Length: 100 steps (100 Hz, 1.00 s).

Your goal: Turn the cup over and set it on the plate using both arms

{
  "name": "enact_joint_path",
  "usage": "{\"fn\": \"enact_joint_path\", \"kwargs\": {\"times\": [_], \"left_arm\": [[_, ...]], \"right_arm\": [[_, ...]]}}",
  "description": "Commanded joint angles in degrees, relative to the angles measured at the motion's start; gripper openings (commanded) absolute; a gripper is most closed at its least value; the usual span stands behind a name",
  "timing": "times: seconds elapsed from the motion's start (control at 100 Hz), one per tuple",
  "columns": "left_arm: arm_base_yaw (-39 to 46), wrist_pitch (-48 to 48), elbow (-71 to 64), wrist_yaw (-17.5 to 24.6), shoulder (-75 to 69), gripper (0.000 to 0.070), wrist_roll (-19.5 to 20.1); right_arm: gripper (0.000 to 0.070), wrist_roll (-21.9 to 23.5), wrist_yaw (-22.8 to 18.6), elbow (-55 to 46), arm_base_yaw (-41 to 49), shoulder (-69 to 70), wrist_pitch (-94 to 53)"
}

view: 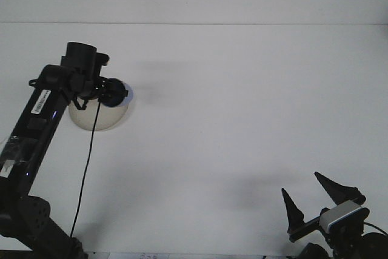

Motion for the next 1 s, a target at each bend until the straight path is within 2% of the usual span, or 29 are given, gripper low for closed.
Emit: {"fn": "enact_joint_path", "kwargs": {"times": [0.0,0.37,0.99], "left_arm": [[2.3,0.0,1.4,-0.2,1.8,0.0006,-0.9],[11.5,0.1,1.4,-0.2,7.1,0.0006,-1.8],[11.7,0.1,1.3,-0.4,14.6,0.0007,-2.5]], "right_arm": [[0.0616,-0.1,0.2,0.4,0.5,0.1,0.6],[0.0616,-0.1,0.2,0.4,0.5,0.1,1.2],[0.0615,-0.1,0.2,0.4,0.5,0.1,1.2]]}}
